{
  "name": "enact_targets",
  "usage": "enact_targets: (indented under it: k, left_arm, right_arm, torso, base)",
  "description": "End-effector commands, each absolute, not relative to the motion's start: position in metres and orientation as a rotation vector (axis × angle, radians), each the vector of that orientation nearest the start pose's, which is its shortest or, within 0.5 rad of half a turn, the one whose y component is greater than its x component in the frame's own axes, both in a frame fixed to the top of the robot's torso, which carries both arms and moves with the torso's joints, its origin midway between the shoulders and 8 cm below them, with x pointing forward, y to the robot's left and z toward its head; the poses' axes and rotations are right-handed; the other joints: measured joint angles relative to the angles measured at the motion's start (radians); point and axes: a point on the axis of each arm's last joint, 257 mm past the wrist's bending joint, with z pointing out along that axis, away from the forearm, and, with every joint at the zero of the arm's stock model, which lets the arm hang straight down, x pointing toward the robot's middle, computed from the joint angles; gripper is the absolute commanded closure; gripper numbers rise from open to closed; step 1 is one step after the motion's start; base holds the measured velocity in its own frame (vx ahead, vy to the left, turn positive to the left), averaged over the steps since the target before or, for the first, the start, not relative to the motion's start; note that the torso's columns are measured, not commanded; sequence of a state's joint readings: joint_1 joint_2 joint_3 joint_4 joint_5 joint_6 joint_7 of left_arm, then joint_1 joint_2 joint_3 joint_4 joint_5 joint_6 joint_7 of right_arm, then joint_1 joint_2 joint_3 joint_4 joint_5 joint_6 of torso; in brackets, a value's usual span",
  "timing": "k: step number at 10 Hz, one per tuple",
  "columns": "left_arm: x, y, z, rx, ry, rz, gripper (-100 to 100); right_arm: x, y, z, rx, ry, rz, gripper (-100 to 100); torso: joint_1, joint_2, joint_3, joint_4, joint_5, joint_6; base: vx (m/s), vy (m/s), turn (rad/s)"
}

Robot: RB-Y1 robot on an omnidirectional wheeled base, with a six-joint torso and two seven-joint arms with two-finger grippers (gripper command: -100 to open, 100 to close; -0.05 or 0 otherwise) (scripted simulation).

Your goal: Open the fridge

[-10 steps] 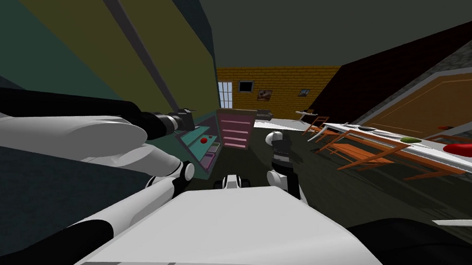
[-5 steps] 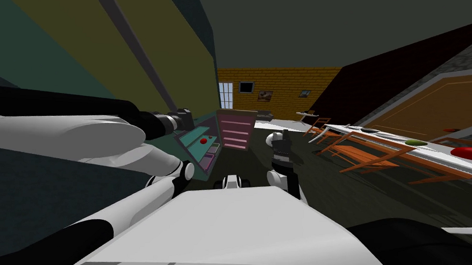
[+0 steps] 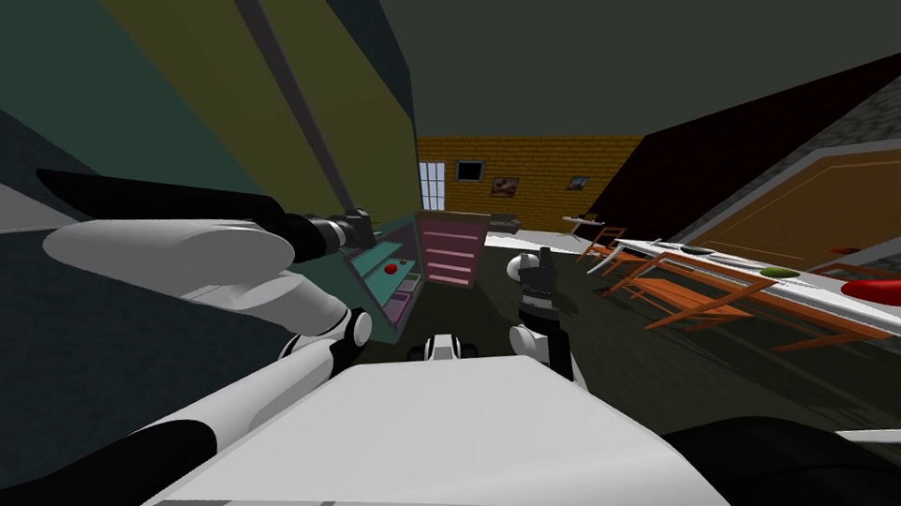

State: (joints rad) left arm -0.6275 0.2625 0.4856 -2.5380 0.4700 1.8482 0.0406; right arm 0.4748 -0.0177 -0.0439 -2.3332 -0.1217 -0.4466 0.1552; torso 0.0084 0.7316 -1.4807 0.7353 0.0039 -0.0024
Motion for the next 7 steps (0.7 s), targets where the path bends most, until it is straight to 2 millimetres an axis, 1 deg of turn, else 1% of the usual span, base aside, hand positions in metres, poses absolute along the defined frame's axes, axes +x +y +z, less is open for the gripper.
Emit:
enact_targets:
  k: [1, 2, 5, 6, 7]
  left_arm:
    - [0.458, 0.265, 0.077, -1.357, 1.459, -1.199, -100]
    - [0.463, 0.268, 0.072, -1.377, 1.462, -1.198, -100]
    - [0.471, 0.274, 0.063, -1.406, 1.446, -1.183, -100]
    - [0.468, 0.283, 0.07, -1.414, 1.427, -1.177, -100]
    - [0.464, 0.284, 0.075, -1.404, 1.419, -1.178, -100]
  right_arm:
    - [0.339, -0.301, 0.047, 0.639, 0.577, 1.21, 0]
    - [0.339, -0.301, 0.047, 0.639, 0.577, 1.21, 0]
    - [0.339, -0.301, 0.047, 0.639, 0.577, 1.21, 0]
    - [0.339, -0.301, 0.047, 0.639, 0.577, 1.21, 0]
    - [0.339, -0.301, 0.047, 0.639, 0.577, 1.21, 0]
  torso:
    - [0.002, -0.003, -0.002, -0.001, 0.001, 0.0]
    - [0.004, -0.004, -0.004, -0.001, 0.001, 0.0]
    - [0.009, -0.01, -0.007, -0.005, 0.004, 0.0]
    - [0.013, -0.011, -0.007, -0.007, 0.007, -0.002]
    - [0.022, -0.009, -0.007, -0.003, 0.009, -0.007]
  base:
    - [-0.008, -0.002, 0.005]
    - [-0.006, 0.011, 0.011]
    - [-0.008, 0.015, 0.019]
    - [-0.02, 0.056, 0.055]
    - [-0.021, 0.046, 0.041]
